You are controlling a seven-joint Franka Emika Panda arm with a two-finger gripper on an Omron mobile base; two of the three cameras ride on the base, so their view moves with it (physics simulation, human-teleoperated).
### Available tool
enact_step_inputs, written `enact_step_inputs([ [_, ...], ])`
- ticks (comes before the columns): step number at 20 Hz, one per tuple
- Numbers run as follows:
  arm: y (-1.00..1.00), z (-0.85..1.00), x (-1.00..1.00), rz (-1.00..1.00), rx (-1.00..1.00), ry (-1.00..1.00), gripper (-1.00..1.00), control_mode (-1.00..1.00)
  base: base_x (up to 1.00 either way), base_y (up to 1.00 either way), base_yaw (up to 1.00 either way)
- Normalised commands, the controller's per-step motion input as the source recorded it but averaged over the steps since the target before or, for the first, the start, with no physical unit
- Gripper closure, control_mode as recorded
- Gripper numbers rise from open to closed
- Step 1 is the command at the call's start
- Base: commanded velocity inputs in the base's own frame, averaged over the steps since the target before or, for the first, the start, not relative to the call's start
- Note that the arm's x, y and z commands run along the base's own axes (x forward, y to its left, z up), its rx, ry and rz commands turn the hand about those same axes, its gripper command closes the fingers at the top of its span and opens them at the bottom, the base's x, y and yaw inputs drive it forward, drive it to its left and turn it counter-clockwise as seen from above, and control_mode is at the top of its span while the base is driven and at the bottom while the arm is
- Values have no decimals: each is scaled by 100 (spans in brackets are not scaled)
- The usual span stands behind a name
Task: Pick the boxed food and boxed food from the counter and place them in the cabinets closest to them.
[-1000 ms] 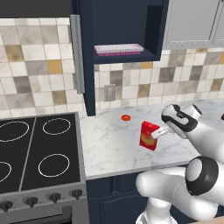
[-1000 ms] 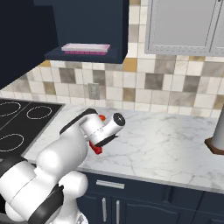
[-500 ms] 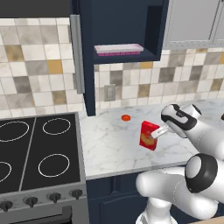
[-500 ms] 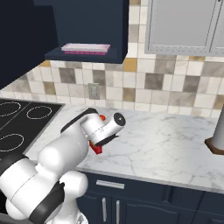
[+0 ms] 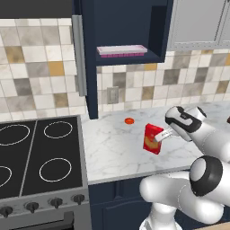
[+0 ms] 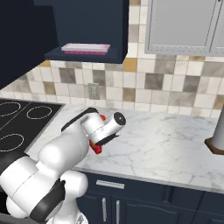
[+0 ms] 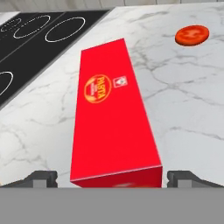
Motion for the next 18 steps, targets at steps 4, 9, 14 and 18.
enact_step_inputs([
  [4, 0, 0, 0, 0, 0, 0, -100, -100, 0, 0, 0],
  [9, 0, 0, -1, 0, 0, 0, -100, -100, 0, 0, 0],
  [14, 0, 0, -15, 0, -1, -3, -100, -100, 0, 0, 0],
  [18, -1, 0, -18, 0, 0, -4, -100, -100, 0, 0, 0],
])
